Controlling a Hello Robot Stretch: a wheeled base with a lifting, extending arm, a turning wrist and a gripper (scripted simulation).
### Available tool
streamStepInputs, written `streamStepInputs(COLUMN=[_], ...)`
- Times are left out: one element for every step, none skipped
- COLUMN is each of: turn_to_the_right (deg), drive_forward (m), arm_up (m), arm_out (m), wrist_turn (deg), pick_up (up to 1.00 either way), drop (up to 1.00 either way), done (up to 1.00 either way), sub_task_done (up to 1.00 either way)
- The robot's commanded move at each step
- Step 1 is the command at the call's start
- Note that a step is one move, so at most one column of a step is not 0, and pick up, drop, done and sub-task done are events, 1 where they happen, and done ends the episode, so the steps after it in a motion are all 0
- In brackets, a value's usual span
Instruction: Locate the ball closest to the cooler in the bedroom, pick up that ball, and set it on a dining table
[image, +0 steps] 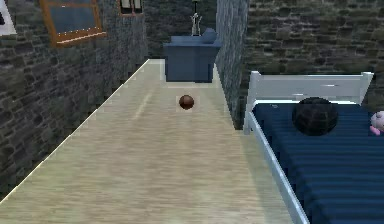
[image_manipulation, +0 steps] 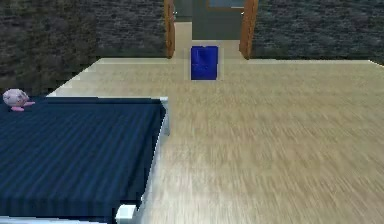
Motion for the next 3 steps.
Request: streamStepInputs(turn_to_the_right=[0.0,-33.0,45.0], drive_forward=[0.75,0.0,0.0], arm_up=[0.0,0.0,0.0], arm_out=[0.0,0.0,0.0], wrist_turn=[0.0,0.0,0.0], pick_up=[0.0,0.0,0.0], drop=[0.0,0.0,0.0], done=[0.0,0.0,0.0], sub_task_done=[0.0,0.0,0.0])
